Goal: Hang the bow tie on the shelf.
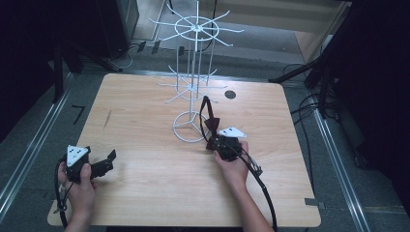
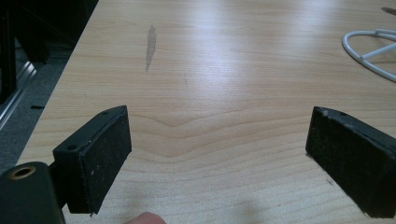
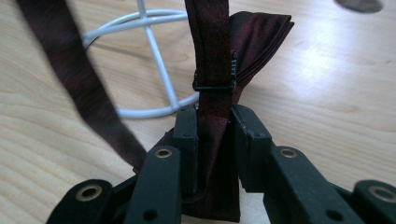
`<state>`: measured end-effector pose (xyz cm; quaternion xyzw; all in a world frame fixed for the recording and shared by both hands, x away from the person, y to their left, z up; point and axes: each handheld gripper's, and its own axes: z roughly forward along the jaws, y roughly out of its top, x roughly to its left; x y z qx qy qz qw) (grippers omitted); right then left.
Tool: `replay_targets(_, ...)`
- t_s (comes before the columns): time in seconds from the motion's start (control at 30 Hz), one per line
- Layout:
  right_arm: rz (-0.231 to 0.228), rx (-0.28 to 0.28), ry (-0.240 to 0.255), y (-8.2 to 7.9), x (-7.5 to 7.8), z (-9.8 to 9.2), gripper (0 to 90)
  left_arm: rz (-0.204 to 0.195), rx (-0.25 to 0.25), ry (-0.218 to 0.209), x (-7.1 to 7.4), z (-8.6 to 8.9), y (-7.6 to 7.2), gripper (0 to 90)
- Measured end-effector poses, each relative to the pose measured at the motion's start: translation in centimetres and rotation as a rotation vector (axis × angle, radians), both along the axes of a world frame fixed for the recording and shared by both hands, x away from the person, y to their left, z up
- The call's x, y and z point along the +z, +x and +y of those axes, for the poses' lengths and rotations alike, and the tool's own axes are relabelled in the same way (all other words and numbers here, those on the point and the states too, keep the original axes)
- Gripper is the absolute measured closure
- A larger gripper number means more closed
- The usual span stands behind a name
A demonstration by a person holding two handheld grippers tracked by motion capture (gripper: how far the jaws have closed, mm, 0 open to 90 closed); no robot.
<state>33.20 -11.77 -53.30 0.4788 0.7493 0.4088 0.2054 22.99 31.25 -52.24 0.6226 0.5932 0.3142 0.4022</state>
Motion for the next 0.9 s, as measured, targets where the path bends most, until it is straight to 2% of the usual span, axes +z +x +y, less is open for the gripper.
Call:
replay_targets(0.07,0.012,0.011,0.011,0.0,-0.1,0.0,71.9,0.000,0.000,0.000,0.0,0.0,0.0,7.4)
replay_targets(0.1,0.025,0.022,0.031,0.0,-0.1,0.0,61.4,0.000,0.001,-0.001,0.0,0.0,0.0,7.4)
replay_targets(0.2,0.014,0.028,0.015,-0.2,-0.1,0.2,46.2,0.000,0.002,-0.002,0.0,0.0,0.0,7.4)
replay_targets(0.3,0.008,0.030,0.004,-0.5,-0.1,0.3,37.9,0.000,0.001,-0.002,0.0,0.0,0.0,7.4)
replay_targets(0.37,0.020,0.018,0.008,-0.6,-0.1,0.0,33.5,0.000,0.001,-0.002,0.0,0.0,0.0,7.4)
replay_targets(0.5,0.025,-0.013,0.030,-0.8,-0.1,-0.9,27.5,0.002,0.001,-0.002,0.0,0.0,0.0,7.4)
replay_targets(0.9,-0.062,-0.065,0.053,-2.4,1.5,-3.5,27.2,0.002,0.004,0.003,0.0,0.0,0.0,8.3)
